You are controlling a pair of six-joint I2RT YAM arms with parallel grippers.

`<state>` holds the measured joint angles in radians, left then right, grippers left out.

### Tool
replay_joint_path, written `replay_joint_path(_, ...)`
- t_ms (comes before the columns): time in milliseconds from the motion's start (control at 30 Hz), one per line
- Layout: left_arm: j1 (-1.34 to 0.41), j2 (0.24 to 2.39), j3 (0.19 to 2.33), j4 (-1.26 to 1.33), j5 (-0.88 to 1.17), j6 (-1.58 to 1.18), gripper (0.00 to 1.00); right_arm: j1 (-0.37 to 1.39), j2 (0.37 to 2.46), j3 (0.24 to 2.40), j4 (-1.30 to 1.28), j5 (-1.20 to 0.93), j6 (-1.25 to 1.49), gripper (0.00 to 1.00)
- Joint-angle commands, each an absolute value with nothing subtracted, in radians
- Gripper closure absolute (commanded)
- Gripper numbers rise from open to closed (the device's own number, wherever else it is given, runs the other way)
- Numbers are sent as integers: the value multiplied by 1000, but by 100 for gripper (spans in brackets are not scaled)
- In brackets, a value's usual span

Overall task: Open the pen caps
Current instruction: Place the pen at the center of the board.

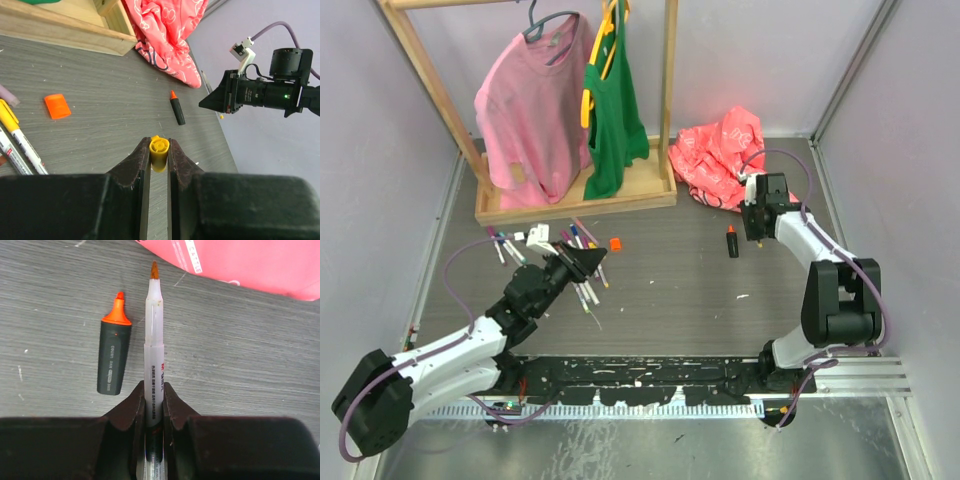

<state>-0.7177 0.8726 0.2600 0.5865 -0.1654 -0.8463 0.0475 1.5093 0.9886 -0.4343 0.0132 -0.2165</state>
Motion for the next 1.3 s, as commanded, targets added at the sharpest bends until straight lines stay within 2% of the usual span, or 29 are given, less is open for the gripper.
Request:
replay_joint_path(0,-715,872,254,641,-147,-859,100,35,1554,1038,-400,86,-150,90)
replay_joint_path(500,-715,876,235,663,-150,-879,100,-21,1741,1105,-503,-79,-127,80)
replay_joint_path(867,-716,882,231,667,-152,-885,100,-36,1779,1126,-544,-154,-135,74)
replay_joint_path(1267,-715,884,230,668,-149,-888,100,-43,1782,1134,-563,-190,-141,72)
